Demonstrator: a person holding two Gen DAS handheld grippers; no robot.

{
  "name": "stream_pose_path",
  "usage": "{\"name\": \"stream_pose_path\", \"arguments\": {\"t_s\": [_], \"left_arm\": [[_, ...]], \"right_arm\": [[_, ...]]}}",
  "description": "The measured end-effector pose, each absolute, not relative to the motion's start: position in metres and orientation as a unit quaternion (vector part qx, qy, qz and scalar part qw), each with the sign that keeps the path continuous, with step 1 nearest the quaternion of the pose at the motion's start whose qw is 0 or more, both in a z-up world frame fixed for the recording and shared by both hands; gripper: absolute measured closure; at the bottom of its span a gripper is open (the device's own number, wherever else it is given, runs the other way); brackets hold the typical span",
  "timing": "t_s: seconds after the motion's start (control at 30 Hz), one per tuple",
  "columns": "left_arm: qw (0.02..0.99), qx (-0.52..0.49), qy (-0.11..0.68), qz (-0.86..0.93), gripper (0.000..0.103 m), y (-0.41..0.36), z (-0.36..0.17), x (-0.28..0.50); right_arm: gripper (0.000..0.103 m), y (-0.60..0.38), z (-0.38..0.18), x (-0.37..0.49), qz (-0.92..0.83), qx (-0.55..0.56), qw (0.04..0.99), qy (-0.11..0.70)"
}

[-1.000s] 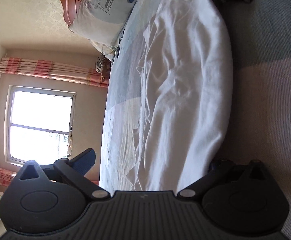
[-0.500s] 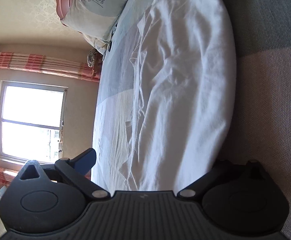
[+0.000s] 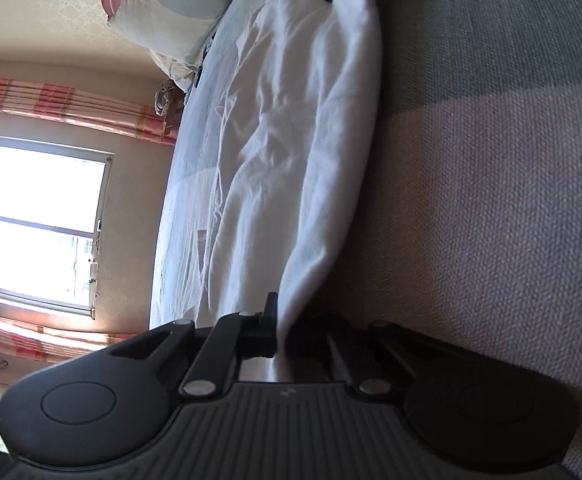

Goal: Fold clothes

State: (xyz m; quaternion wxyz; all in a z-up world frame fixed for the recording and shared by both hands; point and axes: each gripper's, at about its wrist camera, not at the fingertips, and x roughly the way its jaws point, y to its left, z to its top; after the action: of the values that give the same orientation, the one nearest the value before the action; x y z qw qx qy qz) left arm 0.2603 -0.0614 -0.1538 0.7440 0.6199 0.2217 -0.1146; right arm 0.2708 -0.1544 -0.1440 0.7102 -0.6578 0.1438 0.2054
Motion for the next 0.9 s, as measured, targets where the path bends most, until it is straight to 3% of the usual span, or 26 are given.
{"name": "stream_pose_path", "arguments": {"t_s": [0.07, 0.23, 0.27, 0.37, 0.4, 0.7, 0.9], "left_arm": [[0.736, 0.630, 0.221, -0.115, 0.101, -0.061, -0.152, 0.261], [0.737, 0.633, 0.217, -0.098, 0.074, -0.055, -0.144, 0.267], [0.743, 0.622, 0.229, -0.095, 0.074, -0.055, -0.142, 0.270], [0.744, 0.608, 0.263, -0.089, 0.089, -0.060, -0.142, 0.276], [0.733, 0.622, 0.261, -0.093, 0.103, -0.063, -0.148, 0.273], [0.715, 0.660, 0.205, -0.106, 0.102, -0.056, -0.150, 0.266], [0.741, 0.632, 0.198, -0.110, 0.102, -0.053, -0.127, 0.277]], "right_arm": [[0.093, -0.151, -0.152, 0.267, 0.190, -0.666, 0.709, 0.133], [0.094, -0.151, -0.146, 0.275, 0.195, -0.655, 0.716, 0.144], [0.094, -0.151, -0.146, 0.277, 0.195, -0.655, 0.716, 0.144], [0.094, -0.155, -0.149, 0.266, 0.195, -0.653, 0.718, 0.143], [0.094, -0.161, -0.151, 0.253, 0.194, -0.652, 0.719, 0.143], [0.096, -0.163, -0.143, 0.252, 0.195, -0.648, 0.721, 0.145], [0.096, -0.166, -0.120, 0.257, 0.191, -0.639, 0.732, 0.140]]}}
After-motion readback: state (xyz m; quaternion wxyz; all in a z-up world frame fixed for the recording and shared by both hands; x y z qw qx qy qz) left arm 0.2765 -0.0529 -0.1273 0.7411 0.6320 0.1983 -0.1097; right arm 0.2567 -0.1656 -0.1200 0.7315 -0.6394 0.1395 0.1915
